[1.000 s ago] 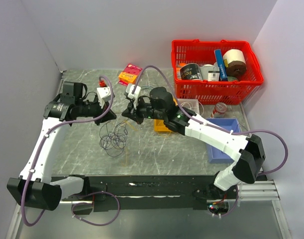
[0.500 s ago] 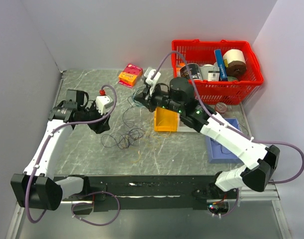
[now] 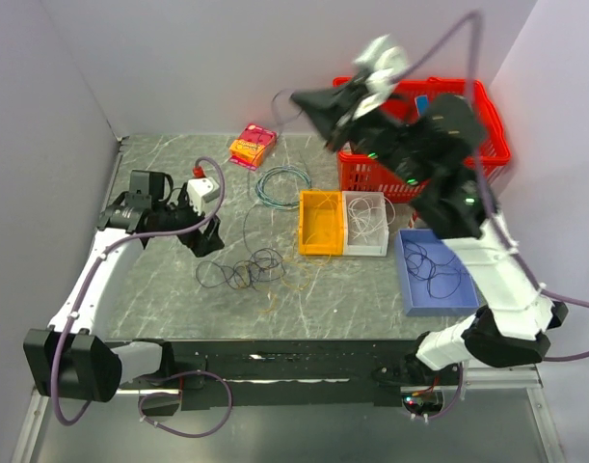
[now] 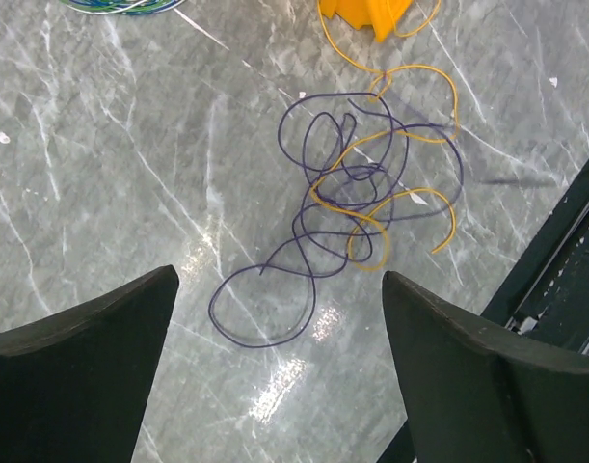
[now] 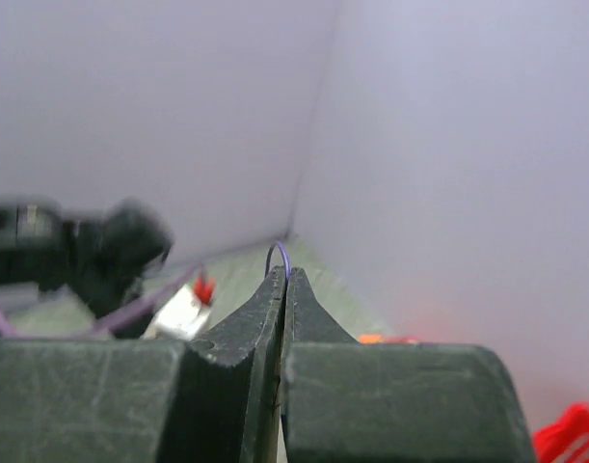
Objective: Untangle the cables
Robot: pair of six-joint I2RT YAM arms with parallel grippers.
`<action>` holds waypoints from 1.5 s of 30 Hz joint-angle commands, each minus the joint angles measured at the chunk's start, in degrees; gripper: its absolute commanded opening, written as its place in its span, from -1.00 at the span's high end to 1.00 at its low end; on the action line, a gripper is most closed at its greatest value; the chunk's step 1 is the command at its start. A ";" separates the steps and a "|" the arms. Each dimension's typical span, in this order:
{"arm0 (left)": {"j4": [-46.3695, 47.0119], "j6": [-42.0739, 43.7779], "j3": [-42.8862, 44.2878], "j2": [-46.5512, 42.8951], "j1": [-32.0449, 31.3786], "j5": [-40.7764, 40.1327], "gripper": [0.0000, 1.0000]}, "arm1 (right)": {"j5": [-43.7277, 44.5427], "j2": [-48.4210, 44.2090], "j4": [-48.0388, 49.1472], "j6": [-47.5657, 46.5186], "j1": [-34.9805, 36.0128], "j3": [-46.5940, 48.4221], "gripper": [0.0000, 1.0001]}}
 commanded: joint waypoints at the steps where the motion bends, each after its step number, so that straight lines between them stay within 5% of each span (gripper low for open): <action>1: 3.87 -2.37 -0.83 2.04 -0.02 2.17 -0.88 | 6.45 1.38 -4.59 -2.74 -1.56 11.72 1.00; 6: 8.34 -3.34 -4.16 3.10 -0.11 2.69 -0.89 | 9.79 0.33 -7.14 -1.07 -6.91 17.28 1.00; 13: 15.55 -5.80 -9.53 5.81 -2.57 2.79 -0.99 | 5.41 -5.74 -10.12 9.47 -26.51 6.82 1.00; 20: 25.30 -6.60 -11.99 12.85 -13.89 -0.73 -0.93 | -1.98 -2.84 -11.71 15.02 -34.17 12.70 1.00; 24: 27.87 -5.10 -12.53 17.15 -20.93 -9.32 -0.93 | 1.17 -2.57 -13.12 15.02 -35.75 14.20 1.00; 28: 29.45 -7.64 -11.56 25.05 -22.96 -17.15 -0.98 | 2.15 -8.79 -10.23 17.73 -43.90 4.66 1.00; 30: 30.94 -8.35 -10.77 27.08 -22.96 -20.05 -0.84 | 1.45 -11.61 -8.64 19.06 -46.29 0.24 1.00; 33: 30.78 -8.53 -10.59 28.76 -22.87 -22.71 -0.20 | 1.79 -15.40 -8.81 20.12 -53.23 -4.86 1.00; 36: 29.63 -7.04 -11.91 26.84 -22.70 -21.74 0.24 | 2.23 -18.74 -8.55 21.08 -58.86 -9.43 1.00; 45: 27.44 -3.88 -22.10 13.85 -12.87 -24.90 0.91 | 4.50 -26.73 -10.05 20.82 -69.85 -20.58 1.00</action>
